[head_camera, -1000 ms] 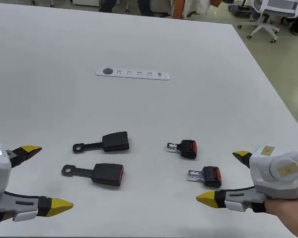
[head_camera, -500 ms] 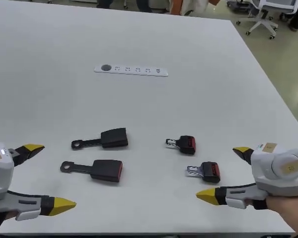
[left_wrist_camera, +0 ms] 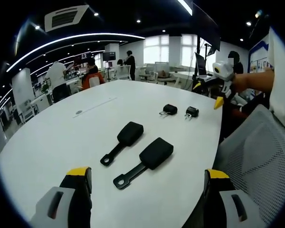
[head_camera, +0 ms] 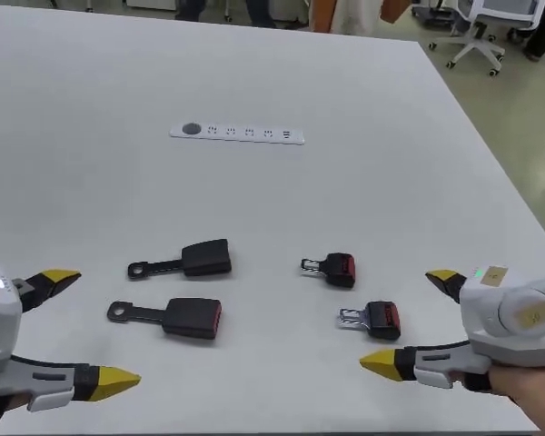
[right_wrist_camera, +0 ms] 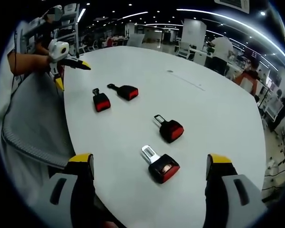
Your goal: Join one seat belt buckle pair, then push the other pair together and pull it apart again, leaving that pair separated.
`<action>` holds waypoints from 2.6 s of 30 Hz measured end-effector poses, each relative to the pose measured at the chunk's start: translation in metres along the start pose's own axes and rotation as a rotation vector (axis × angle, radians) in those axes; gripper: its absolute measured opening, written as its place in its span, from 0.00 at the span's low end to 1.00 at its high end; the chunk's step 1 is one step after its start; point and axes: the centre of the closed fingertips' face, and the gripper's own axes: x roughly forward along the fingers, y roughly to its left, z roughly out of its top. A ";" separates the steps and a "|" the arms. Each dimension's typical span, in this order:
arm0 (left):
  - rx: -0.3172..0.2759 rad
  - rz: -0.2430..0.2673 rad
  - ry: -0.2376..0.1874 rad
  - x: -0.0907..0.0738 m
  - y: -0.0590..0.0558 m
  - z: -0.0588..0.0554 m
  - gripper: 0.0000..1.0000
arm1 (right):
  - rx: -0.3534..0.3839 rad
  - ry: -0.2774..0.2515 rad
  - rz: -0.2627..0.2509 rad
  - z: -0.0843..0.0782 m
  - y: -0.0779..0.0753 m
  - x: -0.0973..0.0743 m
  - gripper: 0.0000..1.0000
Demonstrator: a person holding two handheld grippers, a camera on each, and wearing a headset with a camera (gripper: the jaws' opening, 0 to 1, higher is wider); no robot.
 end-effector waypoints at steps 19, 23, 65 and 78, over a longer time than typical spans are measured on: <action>0.005 0.023 0.038 0.002 0.010 -0.001 0.94 | -0.009 -0.011 -0.005 0.012 -0.006 -0.005 0.93; 0.023 0.011 0.056 0.002 0.005 -0.004 0.94 | -0.032 0.009 0.008 0.008 -0.004 -0.004 0.89; 0.301 -0.171 0.236 0.051 -0.019 -0.010 0.69 | -0.250 0.186 0.150 -0.025 -0.008 0.021 0.54; 0.348 -0.243 0.281 0.080 -0.028 -0.011 0.67 | -0.293 0.221 0.173 -0.028 -0.018 0.039 0.57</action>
